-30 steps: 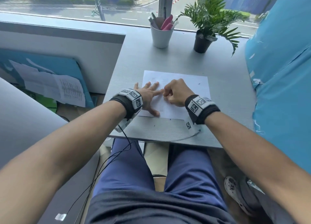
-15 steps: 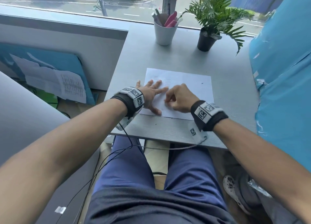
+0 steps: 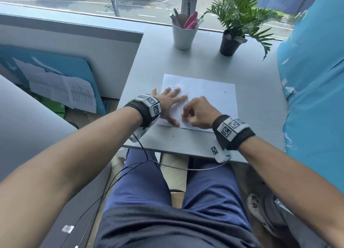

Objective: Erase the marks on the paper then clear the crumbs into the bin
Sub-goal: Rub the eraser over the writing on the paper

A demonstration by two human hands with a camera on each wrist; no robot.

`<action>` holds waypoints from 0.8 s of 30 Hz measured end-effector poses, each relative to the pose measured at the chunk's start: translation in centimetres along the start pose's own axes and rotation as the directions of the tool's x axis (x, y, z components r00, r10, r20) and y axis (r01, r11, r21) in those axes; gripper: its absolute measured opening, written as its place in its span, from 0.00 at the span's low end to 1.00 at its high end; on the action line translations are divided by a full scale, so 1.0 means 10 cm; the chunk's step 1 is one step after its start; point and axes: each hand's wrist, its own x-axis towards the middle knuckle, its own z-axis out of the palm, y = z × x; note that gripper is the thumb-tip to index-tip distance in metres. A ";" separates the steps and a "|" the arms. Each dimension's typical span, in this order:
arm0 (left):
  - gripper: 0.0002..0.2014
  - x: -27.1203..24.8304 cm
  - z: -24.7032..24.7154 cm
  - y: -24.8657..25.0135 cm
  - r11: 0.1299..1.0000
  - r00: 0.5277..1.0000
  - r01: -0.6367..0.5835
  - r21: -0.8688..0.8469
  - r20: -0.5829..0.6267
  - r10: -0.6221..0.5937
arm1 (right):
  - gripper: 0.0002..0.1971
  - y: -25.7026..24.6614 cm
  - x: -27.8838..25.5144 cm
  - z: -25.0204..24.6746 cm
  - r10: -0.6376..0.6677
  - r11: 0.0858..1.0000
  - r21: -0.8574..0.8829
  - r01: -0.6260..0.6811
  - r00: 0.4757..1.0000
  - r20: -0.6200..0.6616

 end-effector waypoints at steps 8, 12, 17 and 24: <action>0.60 -0.02 -0.02 0.01 1.000 1.000 -0.006 -0.013 0.027 0.006 | 0.03 0.17 0.41 -0.20 0.083 0.996 -0.008 -0.085 0.983 -0.162; 0.60 0.00 -0.03 0.02 1.000 0.999 0.006 0.007 0.045 -0.006 | 0.05 0.00 0.11 0.01 0.042 0.999 0.011 -0.041 0.998 -0.055; 0.62 0.00 -0.02 0.02 1.000 0.999 0.003 -0.004 0.051 -0.002 | 0.05 0.01 0.06 -0.03 -0.004 1.000 0.003 0.003 0.999 0.044; 0.66 -0.02 -0.03 0.03 1.000 1.000 0.007 -0.021 0.028 -0.007 | 0.04 0.08 0.37 -0.14 0.088 0.995 -0.036 -0.093 0.990 -0.111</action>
